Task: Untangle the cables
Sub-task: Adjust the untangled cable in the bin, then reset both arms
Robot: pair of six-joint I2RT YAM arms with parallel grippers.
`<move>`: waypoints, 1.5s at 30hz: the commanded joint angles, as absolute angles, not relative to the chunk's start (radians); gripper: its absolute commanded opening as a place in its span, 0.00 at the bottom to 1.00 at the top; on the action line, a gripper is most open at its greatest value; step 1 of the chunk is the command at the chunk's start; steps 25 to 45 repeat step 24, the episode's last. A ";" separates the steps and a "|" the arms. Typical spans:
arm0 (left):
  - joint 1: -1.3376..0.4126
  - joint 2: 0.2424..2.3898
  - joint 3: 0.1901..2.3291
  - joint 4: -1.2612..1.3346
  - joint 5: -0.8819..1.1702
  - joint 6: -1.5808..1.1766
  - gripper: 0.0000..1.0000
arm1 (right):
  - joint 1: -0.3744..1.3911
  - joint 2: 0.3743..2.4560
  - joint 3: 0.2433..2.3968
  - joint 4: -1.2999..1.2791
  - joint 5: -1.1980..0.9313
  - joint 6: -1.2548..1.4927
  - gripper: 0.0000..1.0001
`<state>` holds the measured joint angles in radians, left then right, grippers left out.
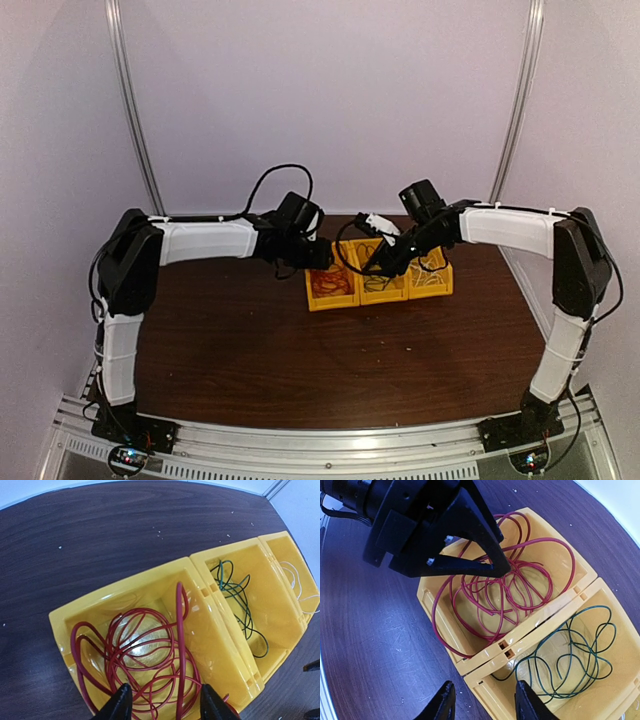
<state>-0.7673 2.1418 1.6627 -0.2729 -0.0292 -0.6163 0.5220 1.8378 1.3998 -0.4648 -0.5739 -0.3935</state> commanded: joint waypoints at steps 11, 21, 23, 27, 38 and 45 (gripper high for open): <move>-0.742 1.778 1.483 -0.263 -0.168 -0.307 0.63 | 0.315 1.656 1.527 -0.493 -0.532 -0.272 0.62; -0.604 1.611 1.403 -0.234 -0.237 -0.182 0.82 | 0.183 1.442 1.345 -0.171 -0.364 -0.104 1.00; -0.604 1.607 1.371 -0.211 -0.203 -0.241 0.82 | 0.182 1.437 1.307 -0.145 -0.386 -0.079 1.00; -0.604 1.606 1.357 -0.201 -0.186 -0.266 0.82 | 0.182 1.433 1.293 -0.142 -0.403 -0.072 1.00; -0.604 1.606 1.357 -0.201 -0.186 -0.266 0.82 | 0.182 1.433 1.293 -0.142 -0.403 -0.072 1.00; -0.604 1.606 1.357 -0.201 -0.186 -0.266 0.82 | 0.182 1.433 1.293 -0.142 -0.403 -0.072 1.00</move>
